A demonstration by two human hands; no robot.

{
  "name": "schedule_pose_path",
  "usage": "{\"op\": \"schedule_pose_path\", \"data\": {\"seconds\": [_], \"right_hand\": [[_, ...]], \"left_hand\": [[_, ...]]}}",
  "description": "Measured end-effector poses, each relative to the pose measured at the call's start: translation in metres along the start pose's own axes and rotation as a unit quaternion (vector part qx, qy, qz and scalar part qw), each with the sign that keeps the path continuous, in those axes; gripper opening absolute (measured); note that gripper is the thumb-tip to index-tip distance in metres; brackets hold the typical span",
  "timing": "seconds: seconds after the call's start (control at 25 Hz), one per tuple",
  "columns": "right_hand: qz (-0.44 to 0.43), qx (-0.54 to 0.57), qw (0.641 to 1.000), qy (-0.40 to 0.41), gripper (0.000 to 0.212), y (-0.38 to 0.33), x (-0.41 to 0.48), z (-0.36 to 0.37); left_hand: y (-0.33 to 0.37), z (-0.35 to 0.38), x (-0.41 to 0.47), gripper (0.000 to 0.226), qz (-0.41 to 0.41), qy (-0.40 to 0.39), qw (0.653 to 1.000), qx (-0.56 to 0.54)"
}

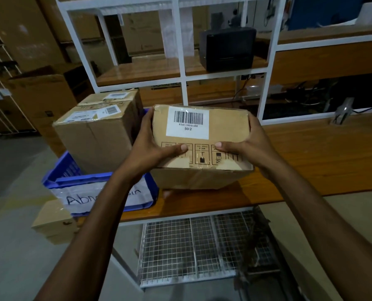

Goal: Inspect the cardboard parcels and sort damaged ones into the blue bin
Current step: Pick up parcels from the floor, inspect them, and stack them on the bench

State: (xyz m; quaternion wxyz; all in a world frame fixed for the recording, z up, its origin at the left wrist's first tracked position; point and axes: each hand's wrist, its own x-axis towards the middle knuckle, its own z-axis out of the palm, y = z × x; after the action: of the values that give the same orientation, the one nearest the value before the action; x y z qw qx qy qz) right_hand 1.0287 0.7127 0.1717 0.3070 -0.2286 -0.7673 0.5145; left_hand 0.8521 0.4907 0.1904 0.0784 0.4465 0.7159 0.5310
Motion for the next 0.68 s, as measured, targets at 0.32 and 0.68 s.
{"op": "schedule_pose_path", "data": {"seconds": [0.32, 0.68], "right_hand": [[-0.023, -0.066, 0.997, -0.018, 0.132, 0.015, 0.005, 0.01], [-0.009, -0.132, 0.981, -0.142, 0.15, 0.014, 0.01, 0.0]], "left_hand": [[-0.026, 0.017, -0.01, 0.131, -0.024, -0.028, 0.999, 0.023], [-0.032, 0.021, -0.013, 0.117, 0.025, 0.026, 0.996, 0.085]]}}
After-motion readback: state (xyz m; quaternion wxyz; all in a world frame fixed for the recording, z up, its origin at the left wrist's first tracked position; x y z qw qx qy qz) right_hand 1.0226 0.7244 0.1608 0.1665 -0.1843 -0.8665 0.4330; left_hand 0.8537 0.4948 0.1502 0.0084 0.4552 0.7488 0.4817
